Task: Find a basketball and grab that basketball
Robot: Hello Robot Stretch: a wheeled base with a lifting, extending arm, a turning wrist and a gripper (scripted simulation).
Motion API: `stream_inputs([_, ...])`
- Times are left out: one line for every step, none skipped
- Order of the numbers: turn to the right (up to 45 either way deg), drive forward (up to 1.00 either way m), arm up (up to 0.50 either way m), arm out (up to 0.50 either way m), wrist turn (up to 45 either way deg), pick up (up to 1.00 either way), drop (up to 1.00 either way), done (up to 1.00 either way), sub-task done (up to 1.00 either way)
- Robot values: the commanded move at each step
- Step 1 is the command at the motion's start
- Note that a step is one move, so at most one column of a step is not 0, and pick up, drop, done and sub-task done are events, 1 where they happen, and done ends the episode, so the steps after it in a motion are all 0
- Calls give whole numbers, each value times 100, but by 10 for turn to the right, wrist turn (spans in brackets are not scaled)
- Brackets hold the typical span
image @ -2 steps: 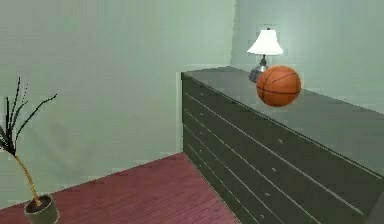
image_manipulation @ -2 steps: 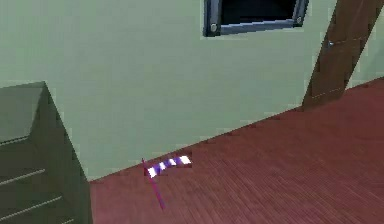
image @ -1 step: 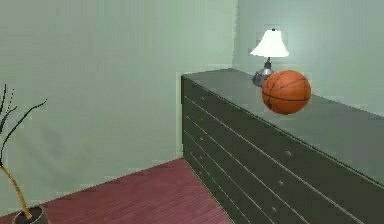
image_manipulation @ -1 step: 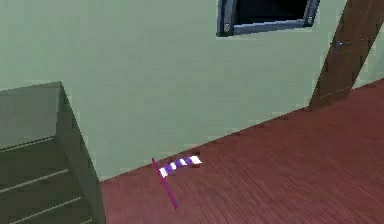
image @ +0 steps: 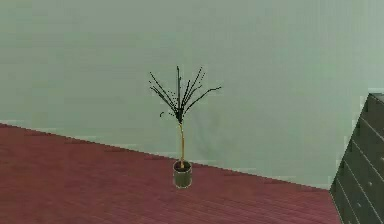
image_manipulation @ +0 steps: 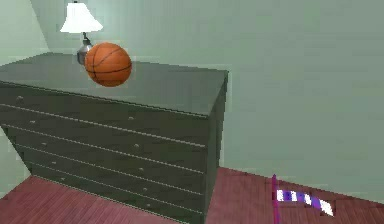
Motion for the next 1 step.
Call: stream_inputs([-180,0,0,0,0,0,0,0,0])
